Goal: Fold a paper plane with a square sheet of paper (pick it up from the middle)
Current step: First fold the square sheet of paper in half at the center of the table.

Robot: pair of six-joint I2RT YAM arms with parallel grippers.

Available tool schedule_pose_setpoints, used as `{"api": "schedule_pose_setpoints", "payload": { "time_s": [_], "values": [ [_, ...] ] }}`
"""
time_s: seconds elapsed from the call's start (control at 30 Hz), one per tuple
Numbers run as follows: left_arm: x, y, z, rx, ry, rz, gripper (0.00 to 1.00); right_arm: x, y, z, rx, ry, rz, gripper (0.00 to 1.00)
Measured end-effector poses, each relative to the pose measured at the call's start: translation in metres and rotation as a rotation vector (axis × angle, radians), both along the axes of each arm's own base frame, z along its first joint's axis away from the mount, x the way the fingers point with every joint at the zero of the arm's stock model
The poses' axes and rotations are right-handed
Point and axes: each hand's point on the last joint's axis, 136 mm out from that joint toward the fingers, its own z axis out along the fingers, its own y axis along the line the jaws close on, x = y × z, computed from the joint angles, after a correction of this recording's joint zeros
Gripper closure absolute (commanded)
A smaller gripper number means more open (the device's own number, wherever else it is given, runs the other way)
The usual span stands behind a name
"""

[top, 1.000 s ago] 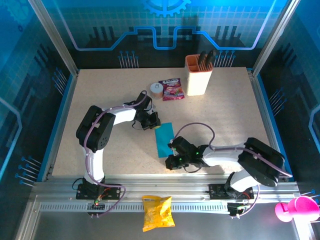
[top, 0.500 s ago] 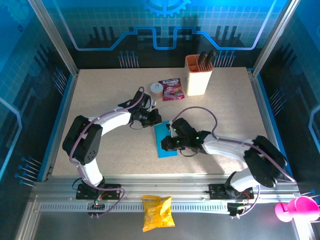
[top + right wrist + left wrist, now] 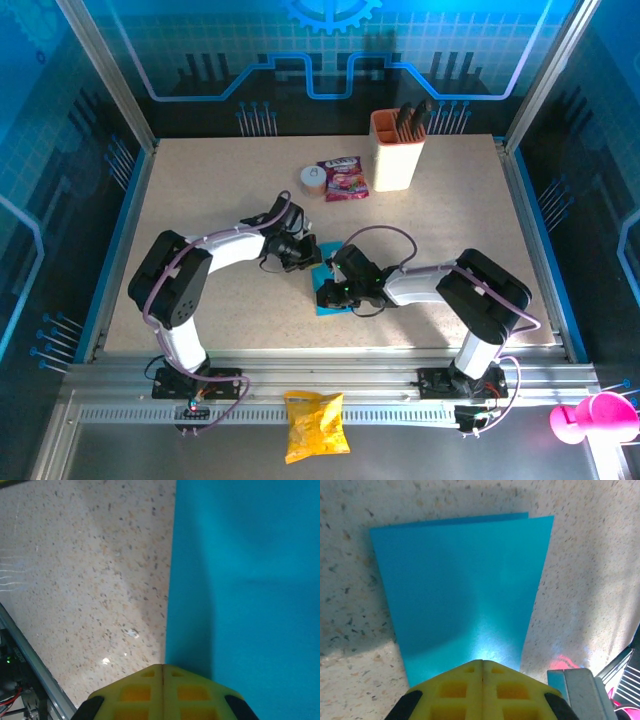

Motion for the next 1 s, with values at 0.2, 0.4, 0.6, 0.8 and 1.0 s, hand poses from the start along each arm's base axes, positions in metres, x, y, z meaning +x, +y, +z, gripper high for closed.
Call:
{"api": "schedule_pose_setpoints", "payload": {
  "time_s": [0.2, 0.4, 0.6, 0.8, 1.0],
  "values": [
    [-0.012, 0.002, -0.017, 0.012, 0.051, 0.011, 1.00, -0.002, -0.002, -0.003, 0.002, 0.004, -0.006, 1.00],
    [-0.014, 0.003, -0.026, 0.019, 0.080, 0.026, 1.00, -0.001, -0.001, -0.004, 0.007, 0.006, -0.010, 1.00],
    [-0.014, 0.003, -0.030, 0.024, 0.093, 0.033, 1.00, -0.001, -0.001, -0.004, 0.007, 0.010, -0.015, 1.00],
    [-0.013, 0.004, -0.034, 0.038, 0.105, 0.037, 1.00, -0.001, -0.001, -0.005, 0.003, 0.016, -0.019, 1.00],
    [-0.012, 0.006, -0.034, 0.046, 0.114, 0.042, 1.00, -0.001, -0.001, -0.006, -0.010, 0.028, -0.019, 1.00]
  ]
}}
